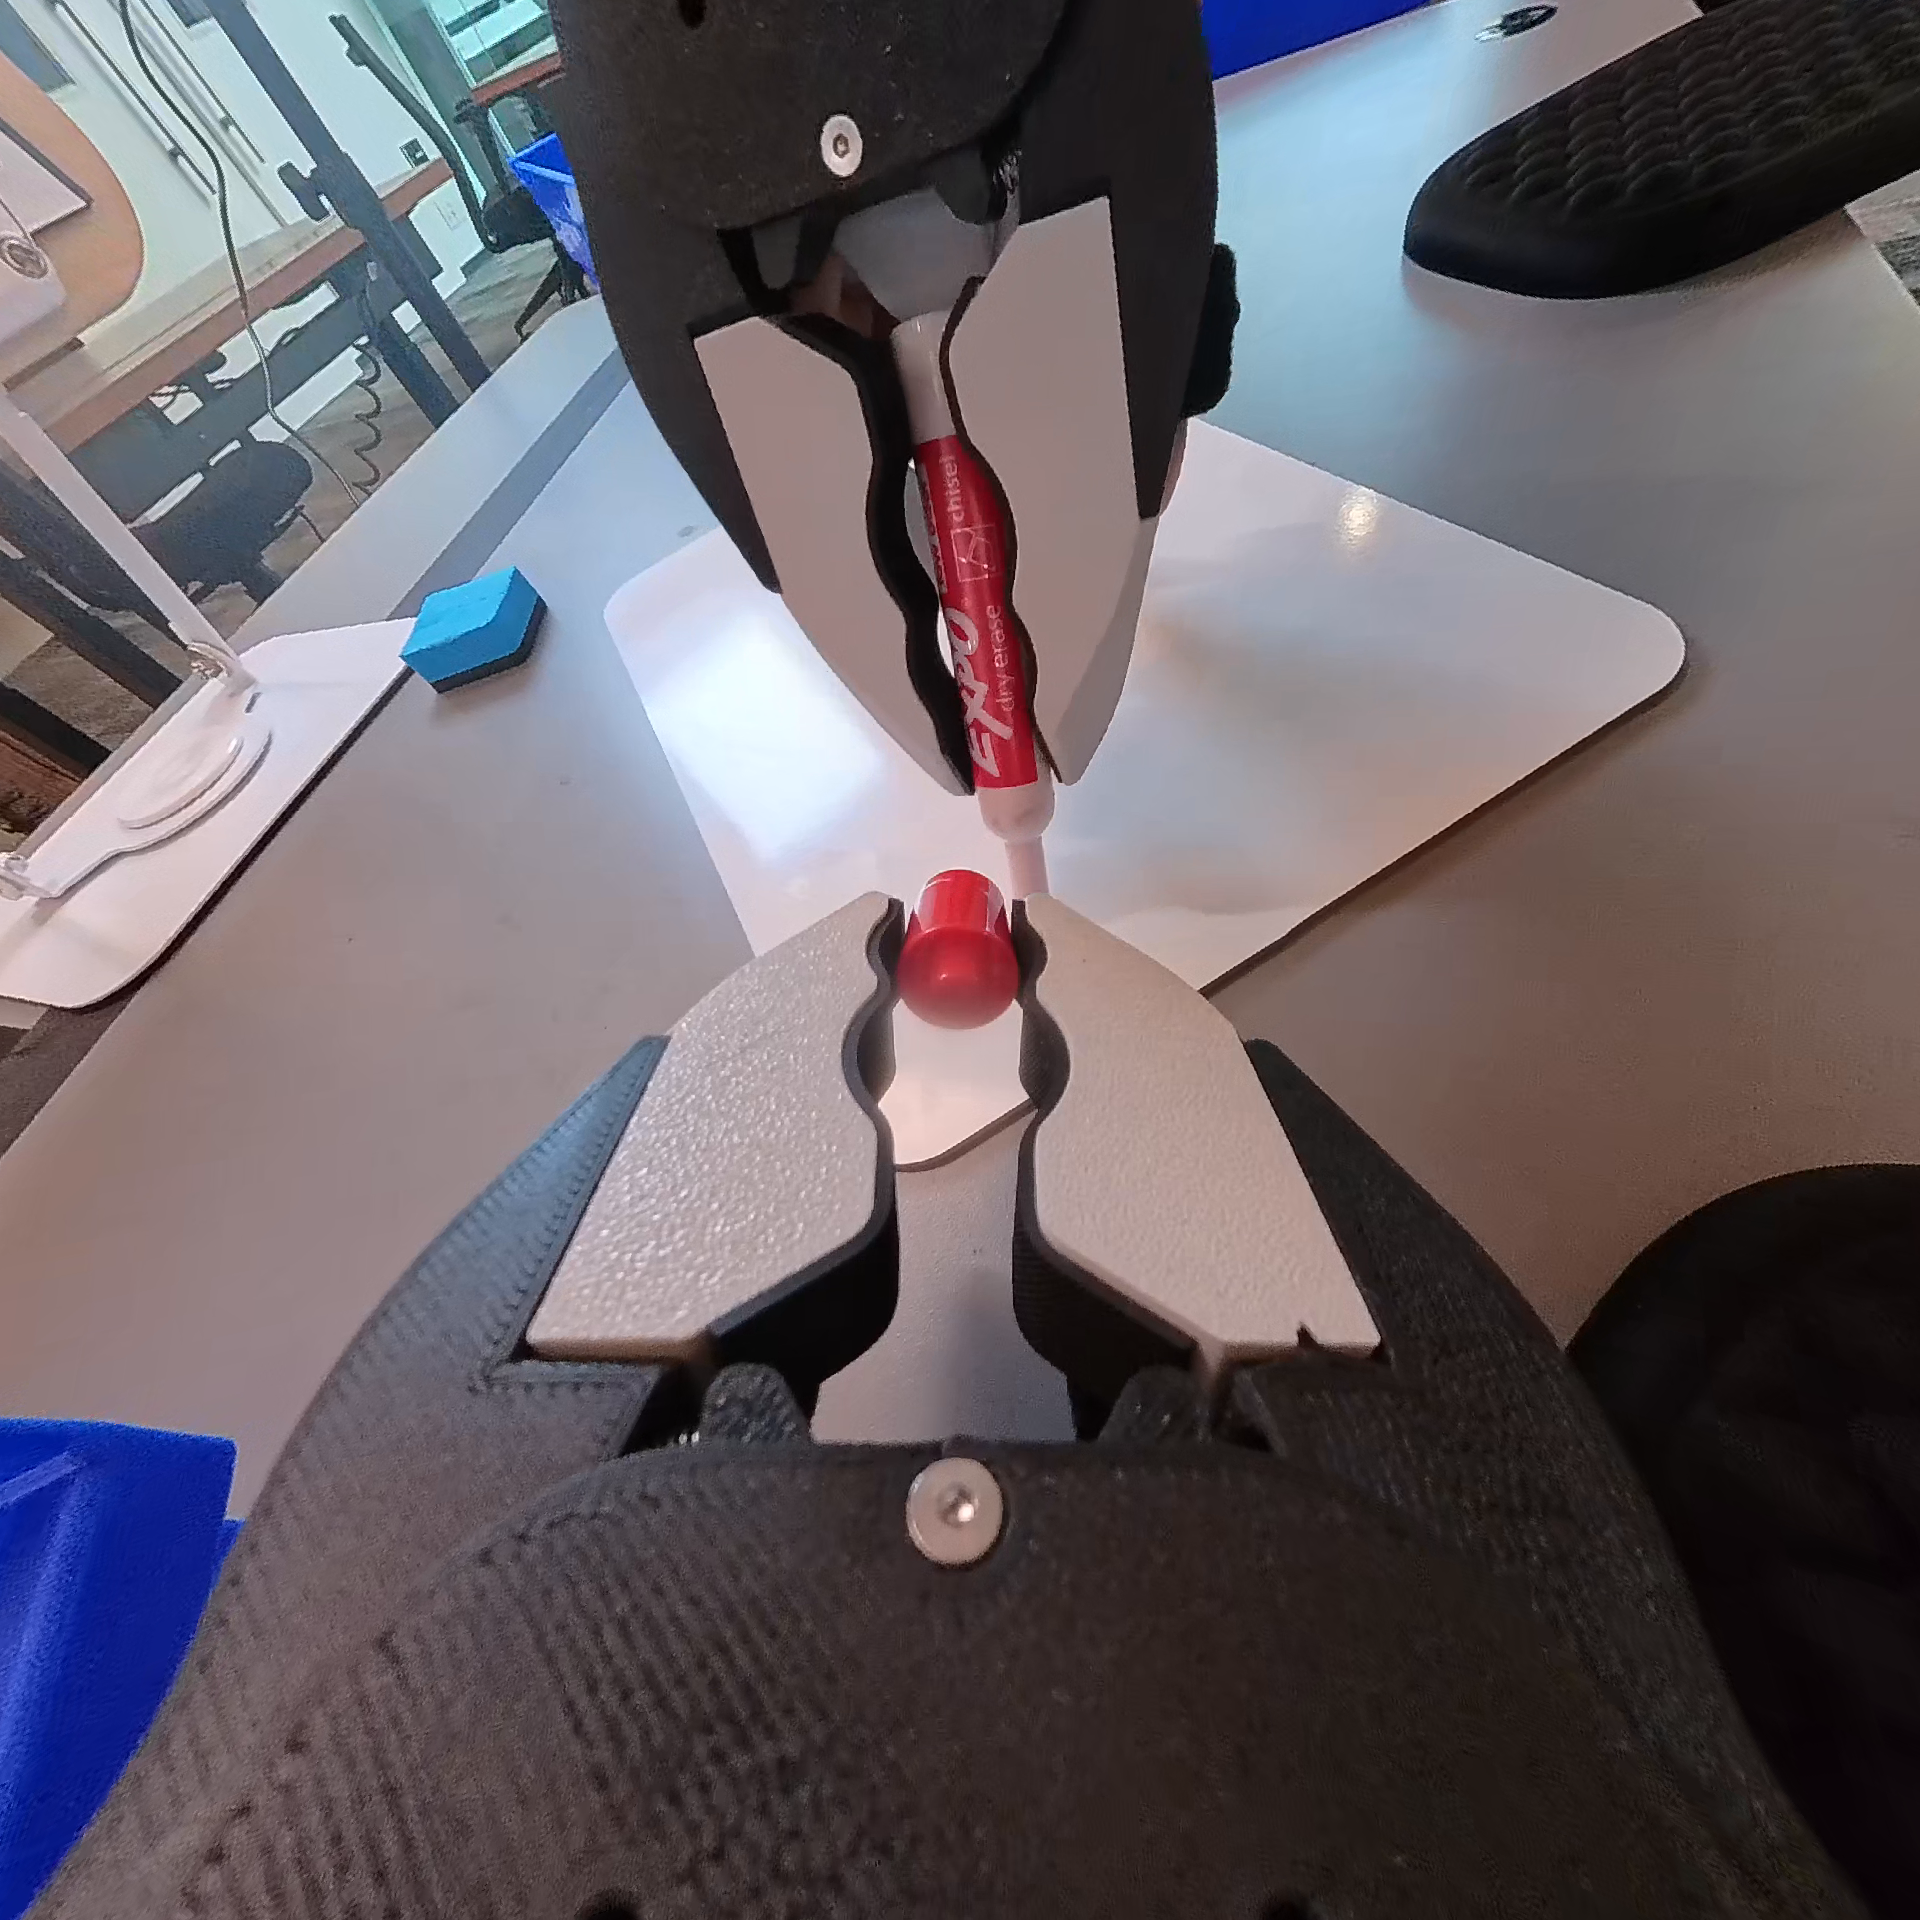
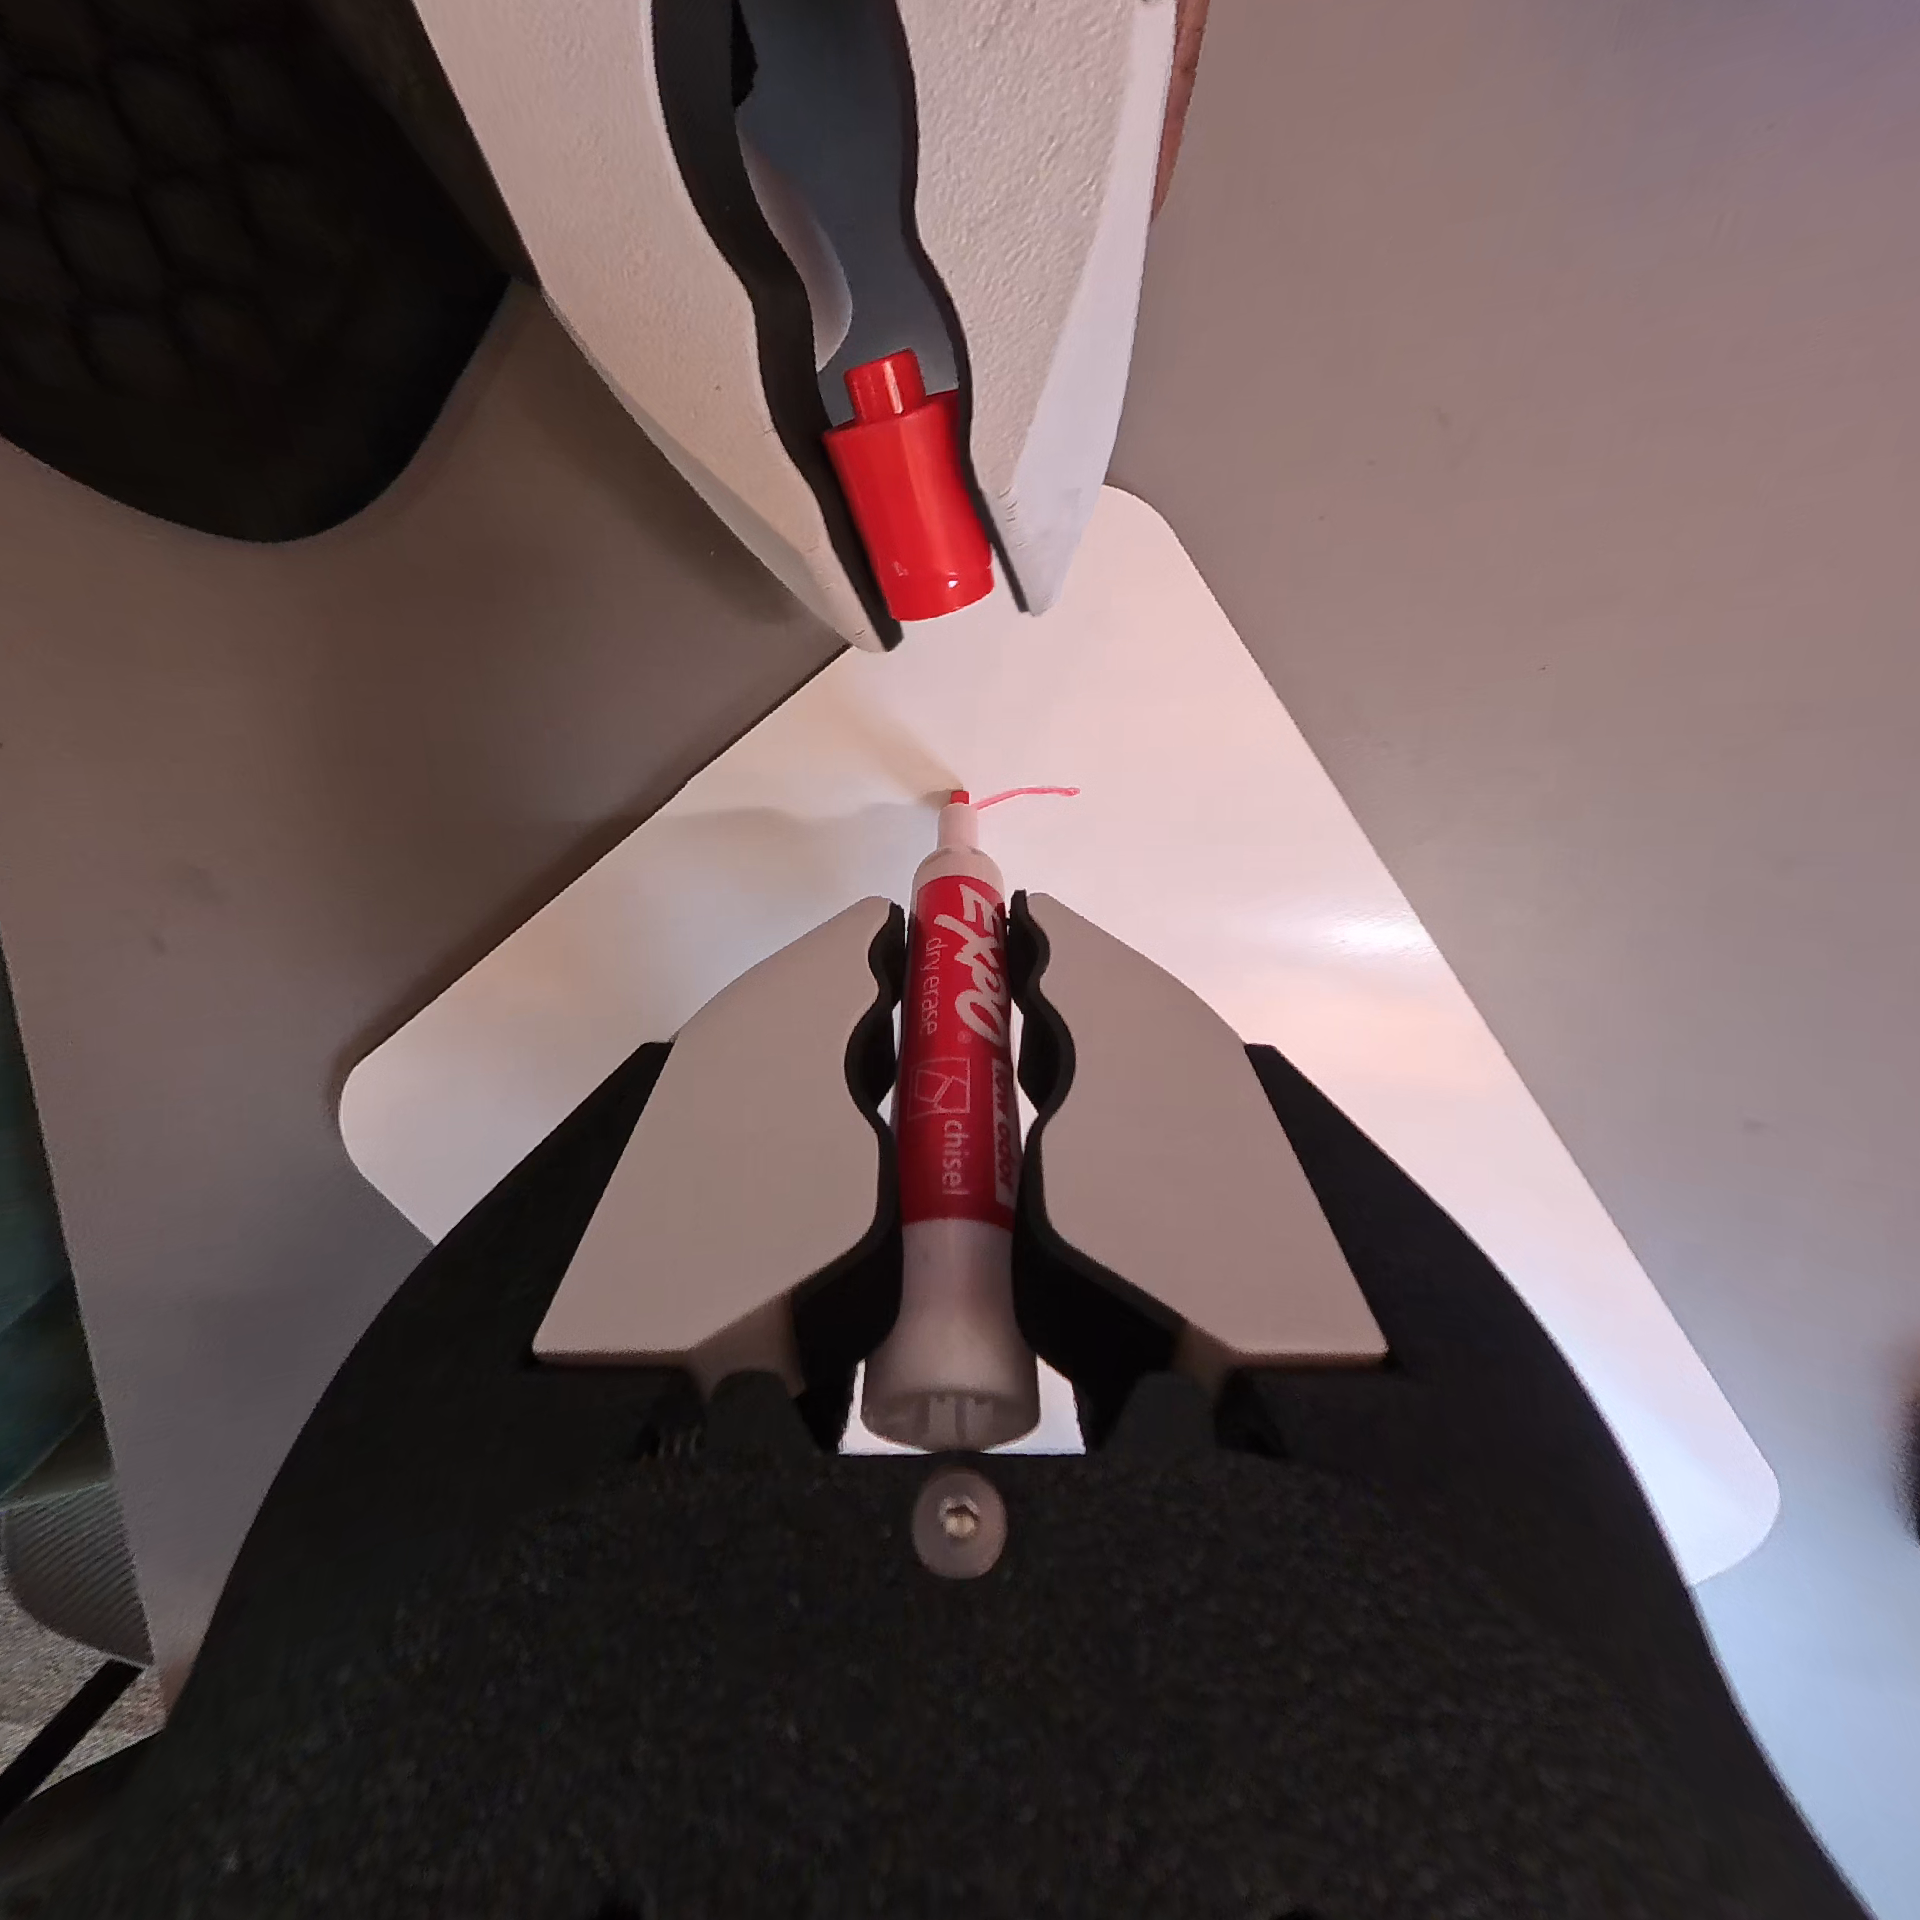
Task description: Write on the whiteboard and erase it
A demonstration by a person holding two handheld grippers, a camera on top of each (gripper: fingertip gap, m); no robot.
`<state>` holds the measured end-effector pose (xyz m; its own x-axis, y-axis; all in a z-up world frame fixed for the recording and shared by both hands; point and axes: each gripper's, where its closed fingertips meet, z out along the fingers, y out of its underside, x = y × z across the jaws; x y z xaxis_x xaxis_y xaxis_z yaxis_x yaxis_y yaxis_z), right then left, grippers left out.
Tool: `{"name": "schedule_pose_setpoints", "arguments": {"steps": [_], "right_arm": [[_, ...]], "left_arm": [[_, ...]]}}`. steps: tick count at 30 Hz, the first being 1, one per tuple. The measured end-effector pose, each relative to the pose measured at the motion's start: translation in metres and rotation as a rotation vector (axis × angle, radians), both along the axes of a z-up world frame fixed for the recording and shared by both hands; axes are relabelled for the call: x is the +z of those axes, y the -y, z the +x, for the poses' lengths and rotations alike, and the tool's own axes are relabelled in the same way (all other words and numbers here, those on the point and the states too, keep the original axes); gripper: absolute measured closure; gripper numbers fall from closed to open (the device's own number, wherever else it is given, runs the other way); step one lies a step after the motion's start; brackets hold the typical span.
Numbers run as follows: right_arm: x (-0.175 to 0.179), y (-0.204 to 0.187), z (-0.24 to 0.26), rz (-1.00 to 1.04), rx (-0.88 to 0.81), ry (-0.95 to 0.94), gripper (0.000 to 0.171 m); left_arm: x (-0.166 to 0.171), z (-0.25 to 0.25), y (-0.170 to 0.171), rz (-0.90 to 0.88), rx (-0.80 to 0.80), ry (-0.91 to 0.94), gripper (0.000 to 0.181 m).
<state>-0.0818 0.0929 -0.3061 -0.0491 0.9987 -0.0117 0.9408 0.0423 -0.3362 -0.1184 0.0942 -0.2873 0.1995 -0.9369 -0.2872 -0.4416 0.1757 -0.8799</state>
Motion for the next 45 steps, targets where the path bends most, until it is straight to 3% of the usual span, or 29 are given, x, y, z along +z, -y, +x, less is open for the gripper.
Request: {"name": "schedule_pose_setpoints", "arguments": {"steps": [27, 45], "right_arm": [[0.000, 0.026, 0.035, -0.042, -0.004, 0.051, 0.152], [0.001, 0.016, 0.078, -0.019, -0.084, 0.102, 0.152]], "left_arm": [[-0.001, 0.000, 0.005, 0.000, -0.003, -0.007, 0.162], [-0.002, -0.001, 0.005, -0.005, 0.002, -0.010, 0.162]]}}
